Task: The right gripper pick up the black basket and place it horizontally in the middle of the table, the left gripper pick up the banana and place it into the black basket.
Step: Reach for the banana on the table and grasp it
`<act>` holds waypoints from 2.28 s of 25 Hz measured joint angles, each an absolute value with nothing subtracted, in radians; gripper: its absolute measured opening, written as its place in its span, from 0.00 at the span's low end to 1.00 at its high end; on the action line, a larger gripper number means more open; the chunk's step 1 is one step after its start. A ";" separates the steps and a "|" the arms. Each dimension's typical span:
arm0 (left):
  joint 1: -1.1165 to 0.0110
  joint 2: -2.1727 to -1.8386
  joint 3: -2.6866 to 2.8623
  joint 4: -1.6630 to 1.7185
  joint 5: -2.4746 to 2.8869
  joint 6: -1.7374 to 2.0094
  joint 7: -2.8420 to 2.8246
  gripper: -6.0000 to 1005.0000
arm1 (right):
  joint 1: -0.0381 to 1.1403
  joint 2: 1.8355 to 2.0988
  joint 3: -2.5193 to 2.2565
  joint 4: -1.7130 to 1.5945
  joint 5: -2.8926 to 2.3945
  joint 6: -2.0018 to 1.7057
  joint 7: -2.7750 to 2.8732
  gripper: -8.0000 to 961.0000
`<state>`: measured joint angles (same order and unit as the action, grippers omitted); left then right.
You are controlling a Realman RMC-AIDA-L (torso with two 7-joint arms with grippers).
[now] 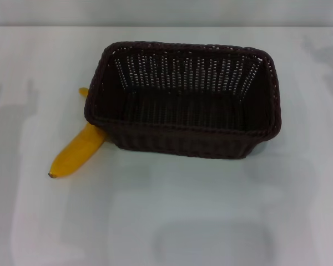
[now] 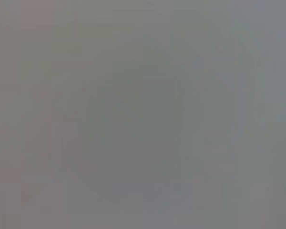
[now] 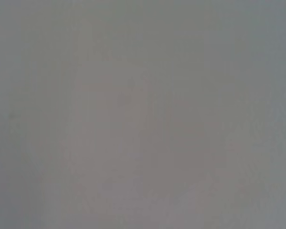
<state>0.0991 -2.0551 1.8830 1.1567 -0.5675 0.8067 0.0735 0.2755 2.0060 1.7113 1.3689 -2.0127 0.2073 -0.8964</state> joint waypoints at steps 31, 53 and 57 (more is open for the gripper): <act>-0.014 -2.073 1.360 1.805 -0.578 -1.093 0.109 0.68 | 0.292 2.003 1.719 1.326 -1.905 0.016 -0.989 0.78; -0.088 -2.074 1.308 1.801 -0.654 -1.372 0.278 0.68 | 0.293 2.003 1.710 1.335 -1.881 0.051 -1.000 0.78; -0.084 -2.076 1.306 1.760 -0.667 -1.333 0.294 0.68 | 0.287 2.003 1.709 1.337 -1.881 0.060 -1.000 0.78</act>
